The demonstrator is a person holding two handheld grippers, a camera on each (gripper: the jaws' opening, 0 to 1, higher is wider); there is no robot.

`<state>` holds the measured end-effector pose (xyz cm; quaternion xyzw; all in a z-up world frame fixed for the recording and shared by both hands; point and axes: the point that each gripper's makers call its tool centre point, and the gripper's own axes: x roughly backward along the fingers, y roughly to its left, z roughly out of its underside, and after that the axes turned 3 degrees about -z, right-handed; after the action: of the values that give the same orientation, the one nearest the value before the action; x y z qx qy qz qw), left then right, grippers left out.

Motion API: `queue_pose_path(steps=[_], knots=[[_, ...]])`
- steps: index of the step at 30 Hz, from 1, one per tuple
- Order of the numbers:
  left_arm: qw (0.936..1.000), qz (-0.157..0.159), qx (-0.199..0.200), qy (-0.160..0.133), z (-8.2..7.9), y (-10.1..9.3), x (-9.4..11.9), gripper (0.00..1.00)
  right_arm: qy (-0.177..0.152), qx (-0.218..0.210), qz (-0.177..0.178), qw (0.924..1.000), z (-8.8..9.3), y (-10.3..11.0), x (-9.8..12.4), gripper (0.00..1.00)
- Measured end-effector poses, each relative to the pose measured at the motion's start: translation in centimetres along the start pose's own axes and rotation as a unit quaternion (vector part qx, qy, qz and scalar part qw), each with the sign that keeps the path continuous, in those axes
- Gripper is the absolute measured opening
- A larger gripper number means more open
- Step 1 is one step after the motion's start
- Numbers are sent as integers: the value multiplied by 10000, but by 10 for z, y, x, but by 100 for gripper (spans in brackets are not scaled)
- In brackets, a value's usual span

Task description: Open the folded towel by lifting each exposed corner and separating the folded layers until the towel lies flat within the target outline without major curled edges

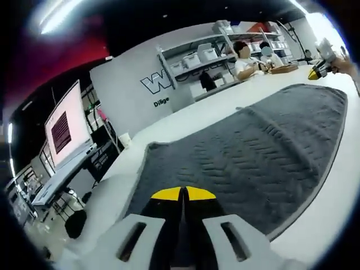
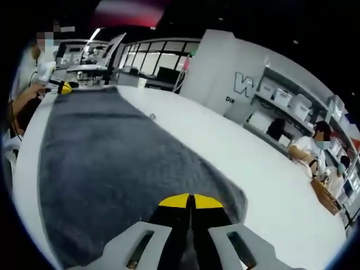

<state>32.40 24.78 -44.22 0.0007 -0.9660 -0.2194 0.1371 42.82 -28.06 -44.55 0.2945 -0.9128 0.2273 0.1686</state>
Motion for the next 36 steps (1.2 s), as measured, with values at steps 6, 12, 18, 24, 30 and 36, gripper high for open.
queue_pose_path(steps=[6,12,18,24,30,36], knots=[[9996,-239,92,77,11,21,8,0,4,-6,-7,10000,-1,2,-2,0],[9989,-396,208,120,19,36,15,0,17,-19,-12,10000,0,3,-2,0],[9976,-595,289,187,27,54,20,0,29,-31,11,10000,1,1,-1,0],[9964,-731,303,319,38,70,22,0,36,-55,29,10000,3,1,1,0],[9952,-779,354,481,53,79,21,0,51,-82,49,9999,5,0,2,0],[9944,-761,326,664,68,79,20,0,60,-74,46,9999,4,1,2,0]])
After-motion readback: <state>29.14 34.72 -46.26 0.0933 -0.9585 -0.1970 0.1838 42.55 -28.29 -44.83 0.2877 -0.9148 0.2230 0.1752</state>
